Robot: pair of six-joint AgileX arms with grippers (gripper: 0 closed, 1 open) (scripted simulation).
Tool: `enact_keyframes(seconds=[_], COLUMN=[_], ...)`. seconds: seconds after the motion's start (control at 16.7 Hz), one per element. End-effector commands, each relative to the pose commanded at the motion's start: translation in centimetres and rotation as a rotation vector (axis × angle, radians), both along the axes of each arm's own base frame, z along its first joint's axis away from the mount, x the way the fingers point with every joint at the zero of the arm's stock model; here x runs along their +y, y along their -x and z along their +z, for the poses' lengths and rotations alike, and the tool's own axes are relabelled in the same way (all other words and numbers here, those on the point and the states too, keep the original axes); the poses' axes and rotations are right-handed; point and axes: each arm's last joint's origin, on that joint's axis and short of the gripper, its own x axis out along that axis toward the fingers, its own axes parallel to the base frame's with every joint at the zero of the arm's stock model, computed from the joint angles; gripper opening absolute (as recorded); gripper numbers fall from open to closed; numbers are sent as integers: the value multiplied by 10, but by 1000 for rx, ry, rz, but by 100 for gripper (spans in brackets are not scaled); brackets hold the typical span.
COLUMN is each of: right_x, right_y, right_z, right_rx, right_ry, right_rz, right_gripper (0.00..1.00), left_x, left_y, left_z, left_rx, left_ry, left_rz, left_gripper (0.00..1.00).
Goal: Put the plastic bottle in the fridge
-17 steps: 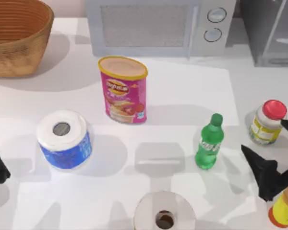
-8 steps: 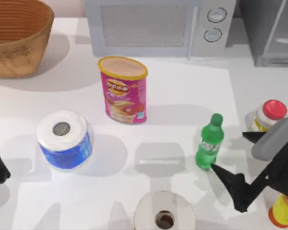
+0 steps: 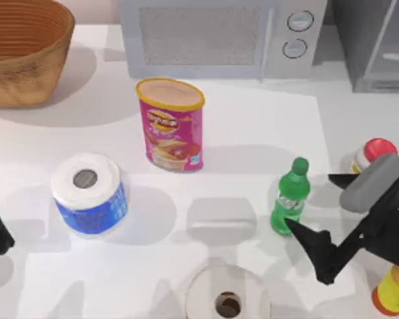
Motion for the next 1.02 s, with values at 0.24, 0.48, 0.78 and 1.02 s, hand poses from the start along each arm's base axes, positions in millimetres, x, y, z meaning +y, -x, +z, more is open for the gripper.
enact_keyframes(seconds=[0.24, 0.48, 0.78, 1.02], right_x=[18, 31, 32, 32], right_y=[-19, -29, -30, -30], right_z=[-5, -21, -26, -26], right_rx=[0, 3, 5, 5], right_ry=[0, 2, 4, 4], right_rz=[1, 3, 1, 1], right_gripper=[100, 100, 100, 78], left_x=[0, 0, 0, 0], left_y=[0, 0, 0, 0], left_z=[0, 0, 0, 0], left_rx=[0, 0, 0, 0], left_ry=[0, 0, 0, 0], left_rz=[0, 0, 0, 0], left_gripper=[100, 100, 100, 100])
